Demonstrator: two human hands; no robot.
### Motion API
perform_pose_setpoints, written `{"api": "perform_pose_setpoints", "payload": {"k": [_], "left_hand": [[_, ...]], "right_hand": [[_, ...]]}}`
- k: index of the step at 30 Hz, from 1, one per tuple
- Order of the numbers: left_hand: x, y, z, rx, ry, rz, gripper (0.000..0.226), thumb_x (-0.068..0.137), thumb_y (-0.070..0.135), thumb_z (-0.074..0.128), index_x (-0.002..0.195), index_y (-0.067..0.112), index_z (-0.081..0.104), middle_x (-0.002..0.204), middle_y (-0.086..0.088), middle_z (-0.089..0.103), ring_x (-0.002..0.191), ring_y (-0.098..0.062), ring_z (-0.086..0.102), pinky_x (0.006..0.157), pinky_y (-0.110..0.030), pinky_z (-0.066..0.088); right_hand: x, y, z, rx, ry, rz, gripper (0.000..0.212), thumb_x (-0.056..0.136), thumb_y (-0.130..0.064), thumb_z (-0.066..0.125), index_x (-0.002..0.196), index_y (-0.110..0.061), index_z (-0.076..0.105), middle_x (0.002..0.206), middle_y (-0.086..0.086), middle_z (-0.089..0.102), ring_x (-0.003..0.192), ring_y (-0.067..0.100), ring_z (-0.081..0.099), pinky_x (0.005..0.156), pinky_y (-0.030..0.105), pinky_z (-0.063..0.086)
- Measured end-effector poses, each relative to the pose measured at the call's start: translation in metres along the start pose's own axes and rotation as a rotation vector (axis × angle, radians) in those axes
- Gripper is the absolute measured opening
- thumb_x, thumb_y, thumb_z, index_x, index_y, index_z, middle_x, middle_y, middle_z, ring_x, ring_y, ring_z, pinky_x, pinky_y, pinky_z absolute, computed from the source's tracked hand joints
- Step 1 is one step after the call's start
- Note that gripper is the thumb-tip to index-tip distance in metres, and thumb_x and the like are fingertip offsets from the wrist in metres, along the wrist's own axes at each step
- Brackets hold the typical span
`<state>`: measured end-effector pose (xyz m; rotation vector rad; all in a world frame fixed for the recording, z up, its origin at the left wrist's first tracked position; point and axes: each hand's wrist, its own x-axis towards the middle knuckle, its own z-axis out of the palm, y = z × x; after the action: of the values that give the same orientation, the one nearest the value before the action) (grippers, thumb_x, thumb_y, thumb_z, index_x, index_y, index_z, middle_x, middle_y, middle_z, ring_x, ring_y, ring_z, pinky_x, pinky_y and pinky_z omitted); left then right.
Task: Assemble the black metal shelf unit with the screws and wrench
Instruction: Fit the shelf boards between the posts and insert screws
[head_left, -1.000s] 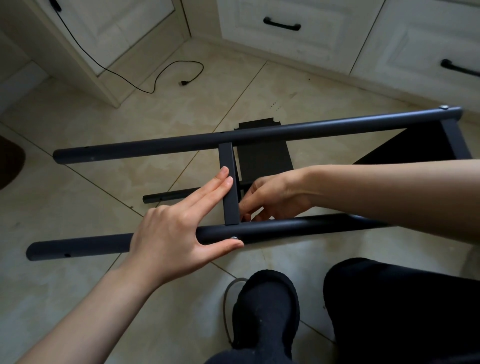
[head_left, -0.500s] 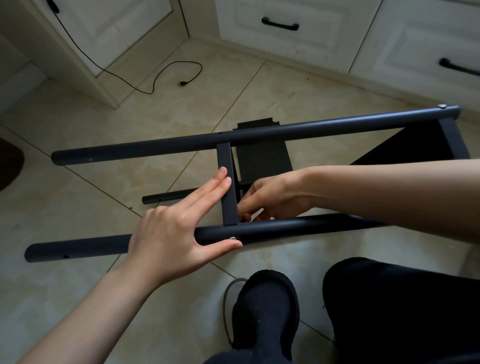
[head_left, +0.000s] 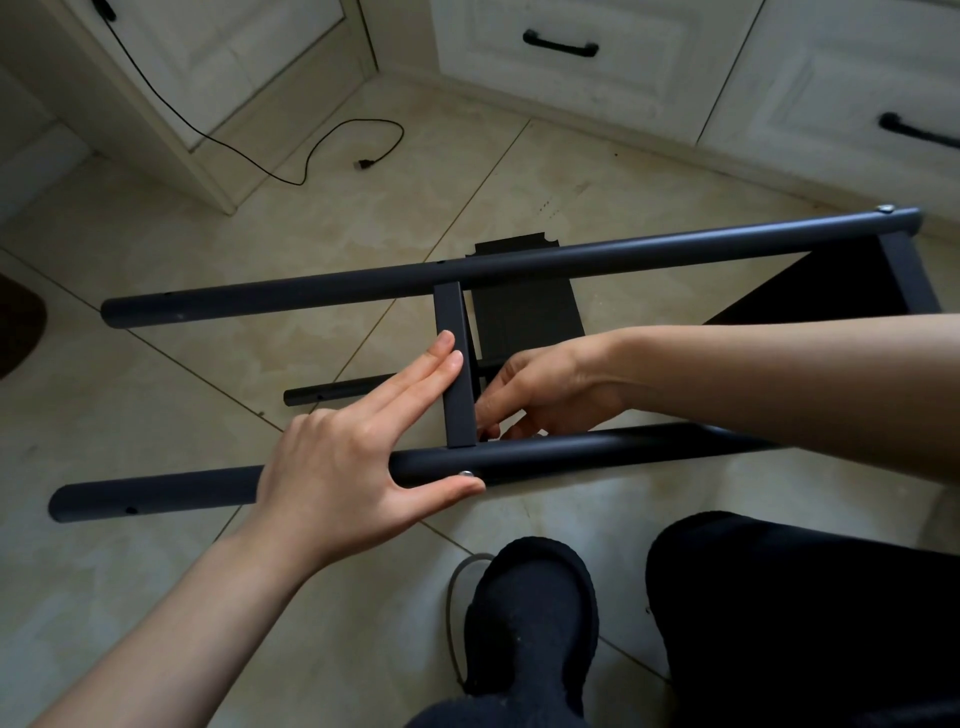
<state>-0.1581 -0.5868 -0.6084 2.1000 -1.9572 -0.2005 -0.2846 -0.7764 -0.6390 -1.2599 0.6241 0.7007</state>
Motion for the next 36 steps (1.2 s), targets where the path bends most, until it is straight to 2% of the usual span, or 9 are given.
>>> {"api": "perform_pose_setpoints", "payload": {"k": [3,7,10,14,18,23,29,36], "left_hand": [[0.0005,0.0002,0.0001,-0.003,-0.002,0.011,0.09,0.08,0.079,0.047,0.153,0.029,0.039,0.161,0.018,0.029,0.054,-0.011,0.062,0.048,-0.029,0.054],[-0.0001,-0.0005,0.0011,-0.001,-0.007,0.016,0.09,0.08,0.08,0.047,0.154,0.029,0.038,0.161,0.018,0.028,0.052,-0.006,0.056,0.048,-0.026,0.052],[-0.0004,-0.0011,0.0019,0.001,-0.01,0.014,0.09,0.08,0.08,0.046,0.154,0.03,0.037,0.161,0.019,0.027,0.052,-0.001,0.048,0.048,-0.025,0.052],[-0.0004,-0.0006,0.0011,-0.005,-0.009,0.008,0.091,0.079,0.08,0.047,0.154,0.03,0.037,0.161,0.021,0.026,0.058,-0.009,0.063,0.05,-0.027,0.054],[0.0004,0.0006,0.0004,-0.001,0.002,0.008,0.09,0.079,0.079,0.048,0.153,0.029,0.04,0.161,0.019,0.028,0.055,-0.009,0.061,0.049,-0.026,0.053],[0.0002,0.0007,0.0004,-0.012,0.003,0.011,0.091,0.078,0.079,0.049,0.153,0.029,0.039,0.16,0.019,0.029,0.055,-0.01,0.061,0.05,-0.03,0.055],[0.0004,0.001,-0.0001,-0.011,0.006,0.002,0.091,0.078,0.079,0.049,0.153,0.03,0.039,0.161,0.021,0.028,0.062,-0.011,0.067,0.051,-0.027,0.054],[0.0003,0.0017,-0.0006,-0.003,0.01,-0.012,0.09,0.077,0.079,0.05,0.153,0.031,0.04,0.16,0.022,0.028,0.064,-0.012,0.068,0.051,-0.027,0.053]], "right_hand": [[-0.0001,0.001,-0.0002,0.02,-0.003,-0.013,0.019,0.096,-0.019,0.057,0.112,-0.01,0.06,0.112,0.012,0.052,0.098,0.024,0.049,0.083,0.032,0.046],[0.0002,0.001,-0.0004,0.049,-0.006,-0.012,0.02,0.096,-0.02,0.057,0.113,-0.01,0.059,0.113,0.012,0.053,0.101,0.025,0.049,0.086,0.034,0.044],[0.0011,-0.0003,0.0008,0.042,-0.003,-0.013,0.016,0.096,-0.022,0.057,0.108,-0.011,0.059,0.109,0.011,0.052,0.094,0.022,0.049,0.087,0.035,0.042],[0.0011,-0.0006,0.0014,0.008,0.008,-0.005,0.011,0.097,-0.019,0.056,0.1,-0.009,0.06,0.099,0.009,0.055,0.082,0.017,0.052,0.08,0.031,0.045],[-0.0004,0.0004,0.0017,0.019,-0.011,-0.001,0.012,0.097,-0.021,0.056,0.092,-0.01,0.061,0.091,0.006,0.057,0.079,0.015,0.054,0.078,0.03,0.046],[-0.0034,-0.0042,0.0024,-0.035,-0.012,0.036,0.016,0.098,-0.025,0.056,0.099,-0.01,0.062,0.091,0.005,0.059,0.08,0.016,0.057,0.077,0.031,0.047],[-0.0039,-0.0049,0.0051,-0.064,0.011,0.007,0.017,0.099,-0.023,0.054,0.109,-0.01,0.06,0.086,0.004,0.057,0.077,0.015,0.055,0.074,0.03,0.046],[-0.0058,-0.0037,0.004,-0.067,-0.004,-0.034,0.02,0.1,-0.02,0.052,0.117,-0.011,0.058,0.104,0.013,0.05,0.091,0.024,0.045,0.082,0.035,0.039]]}}
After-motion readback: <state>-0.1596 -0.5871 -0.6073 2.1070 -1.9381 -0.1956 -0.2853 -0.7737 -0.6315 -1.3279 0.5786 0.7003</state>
